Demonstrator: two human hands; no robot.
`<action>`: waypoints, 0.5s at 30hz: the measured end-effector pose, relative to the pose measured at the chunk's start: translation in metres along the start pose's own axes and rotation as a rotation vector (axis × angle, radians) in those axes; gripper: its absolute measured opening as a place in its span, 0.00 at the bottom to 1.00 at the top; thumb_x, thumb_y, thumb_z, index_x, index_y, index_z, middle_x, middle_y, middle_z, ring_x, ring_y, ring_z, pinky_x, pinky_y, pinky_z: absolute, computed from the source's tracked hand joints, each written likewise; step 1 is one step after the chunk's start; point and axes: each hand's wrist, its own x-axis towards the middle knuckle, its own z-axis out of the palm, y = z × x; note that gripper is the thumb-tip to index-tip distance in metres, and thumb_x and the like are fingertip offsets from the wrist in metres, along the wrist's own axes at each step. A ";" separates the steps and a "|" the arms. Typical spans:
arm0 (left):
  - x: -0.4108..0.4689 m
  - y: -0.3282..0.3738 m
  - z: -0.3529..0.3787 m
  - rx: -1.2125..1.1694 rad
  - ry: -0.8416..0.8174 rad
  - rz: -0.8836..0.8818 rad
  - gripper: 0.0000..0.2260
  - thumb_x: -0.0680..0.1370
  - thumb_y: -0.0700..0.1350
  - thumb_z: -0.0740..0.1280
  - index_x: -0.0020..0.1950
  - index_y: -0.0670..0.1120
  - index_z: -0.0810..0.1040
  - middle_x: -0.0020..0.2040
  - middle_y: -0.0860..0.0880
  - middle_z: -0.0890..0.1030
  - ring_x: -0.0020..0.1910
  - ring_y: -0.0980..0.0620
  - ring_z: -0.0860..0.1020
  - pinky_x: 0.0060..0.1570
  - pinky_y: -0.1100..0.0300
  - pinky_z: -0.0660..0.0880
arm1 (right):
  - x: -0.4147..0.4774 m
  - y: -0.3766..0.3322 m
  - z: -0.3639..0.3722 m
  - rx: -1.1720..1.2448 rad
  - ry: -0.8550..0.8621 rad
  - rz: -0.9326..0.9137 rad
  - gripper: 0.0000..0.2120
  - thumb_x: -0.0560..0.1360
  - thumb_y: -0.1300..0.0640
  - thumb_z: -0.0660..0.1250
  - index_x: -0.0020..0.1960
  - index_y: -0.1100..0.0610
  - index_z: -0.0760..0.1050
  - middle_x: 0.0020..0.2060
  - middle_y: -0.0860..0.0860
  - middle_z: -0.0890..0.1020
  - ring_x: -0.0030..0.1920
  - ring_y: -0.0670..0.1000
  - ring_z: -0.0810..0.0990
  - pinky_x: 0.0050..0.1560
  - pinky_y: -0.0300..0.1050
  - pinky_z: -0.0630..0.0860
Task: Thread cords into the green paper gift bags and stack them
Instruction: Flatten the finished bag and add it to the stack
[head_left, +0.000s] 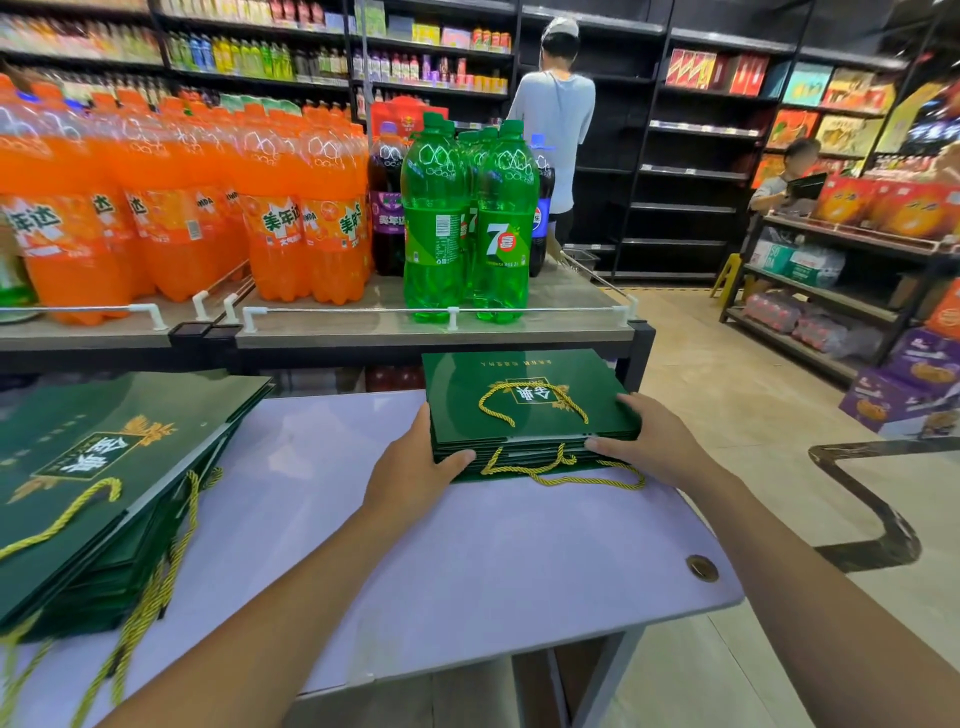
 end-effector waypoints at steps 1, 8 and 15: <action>0.000 0.001 0.000 0.021 0.006 0.006 0.30 0.78 0.58 0.71 0.75 0.64 0.61 0.62 0.62 0.81 0.59 0.50 0.80 0.55 0.49 0.79 | 0.000 0.001 0.001 -0.003 0.003 0.002 0.44 0.65 0.34 0.79 0.74 0.52 0.72 0.61 0.45 0.78 0.61 0.48 0.77 0.58 0.45 0.74; -0.001 0.003 -0.002 0.100 0.012 0.024 0.32 0.76 0.65 0.69 0.76 0.64 0.59 0.62 0.62 0.81 0.56 0.50 0.81 0.52 0.49 0.80 | -0.003 -0.006 -0.003 -0.036 -0.008 -0.006 0.39 0.69 0.38 0.79 0.73 0.54 0.73 0.58 0.46 0.77 0.58 0.48 0.75 0.52 0.41 0.70; 0.003 0.009 -0.009 0.271 -0.016 0.001 0.32 0.75 0.63 0.72 0.74 0.59 0.63 0.55 0.56 0.82 0.48 0.49 0.77 0.44 0.54 0.77 | -0.004 -0.005 -0.002 -0.072 -0.046 0.027 0.48 0.66 0.26 0.73 0.75 0.54 0.70 0.58 0.47 0.74 0.59 0.48 0.74 0.51 0.41 0.71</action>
